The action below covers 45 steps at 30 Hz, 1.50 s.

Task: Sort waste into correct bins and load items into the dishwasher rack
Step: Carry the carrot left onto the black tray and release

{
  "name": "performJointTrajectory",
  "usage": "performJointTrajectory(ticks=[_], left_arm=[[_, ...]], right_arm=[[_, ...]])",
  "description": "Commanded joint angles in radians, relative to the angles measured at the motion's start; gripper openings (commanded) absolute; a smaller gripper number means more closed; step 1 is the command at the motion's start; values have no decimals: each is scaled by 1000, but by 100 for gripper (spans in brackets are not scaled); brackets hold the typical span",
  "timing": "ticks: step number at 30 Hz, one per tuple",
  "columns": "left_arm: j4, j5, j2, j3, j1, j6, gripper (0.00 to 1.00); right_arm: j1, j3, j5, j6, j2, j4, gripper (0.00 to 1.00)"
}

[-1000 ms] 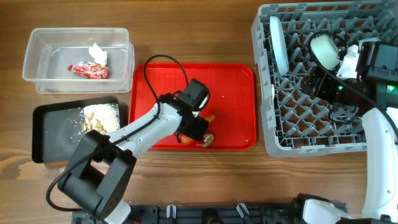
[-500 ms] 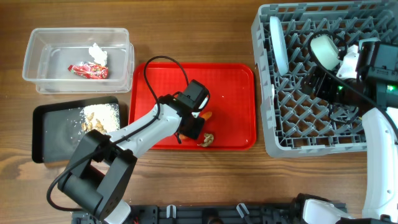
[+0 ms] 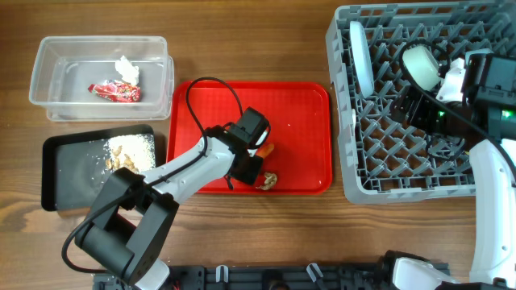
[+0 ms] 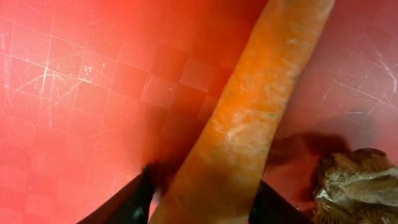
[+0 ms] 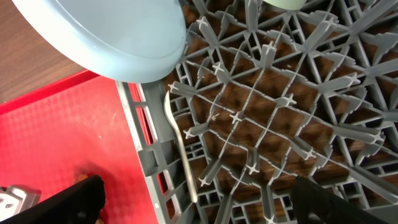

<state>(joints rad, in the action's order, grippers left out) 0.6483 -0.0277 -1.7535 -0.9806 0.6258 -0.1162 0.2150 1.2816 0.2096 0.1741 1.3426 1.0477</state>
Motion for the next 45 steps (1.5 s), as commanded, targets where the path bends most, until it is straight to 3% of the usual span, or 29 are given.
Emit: performJointTrajectory(ticks=[1,11,17,22,26,32,36,45], left_arm=[[-6,-13,-14,14,1,-3,42],[14,-4,11,-11,-3,-3,28],[93,11,142,-74,-82,-3,21],[190,48,298,-74,-264,-6,13],[233,48,371,-74,-497,-42,7],[232,48,370,-72,-869,-296,8],[193,48,358,-72,-1037,-349,6],[167,48,182,-71,-1181,-363,5]], right_arm=[[3,-1,17,-15,10,-2,97],[3,-1,17,-14,10,0,97],[3,-1,17,-15,10,1,97],[3,-1,17,-15,10,2,98],[3,-1,17,-15,10,2,97],[3,-1,17,-15,10,2,97],[3,-1,17,-15,10,1,97],[3,-1,17,-15,10,2,97]])
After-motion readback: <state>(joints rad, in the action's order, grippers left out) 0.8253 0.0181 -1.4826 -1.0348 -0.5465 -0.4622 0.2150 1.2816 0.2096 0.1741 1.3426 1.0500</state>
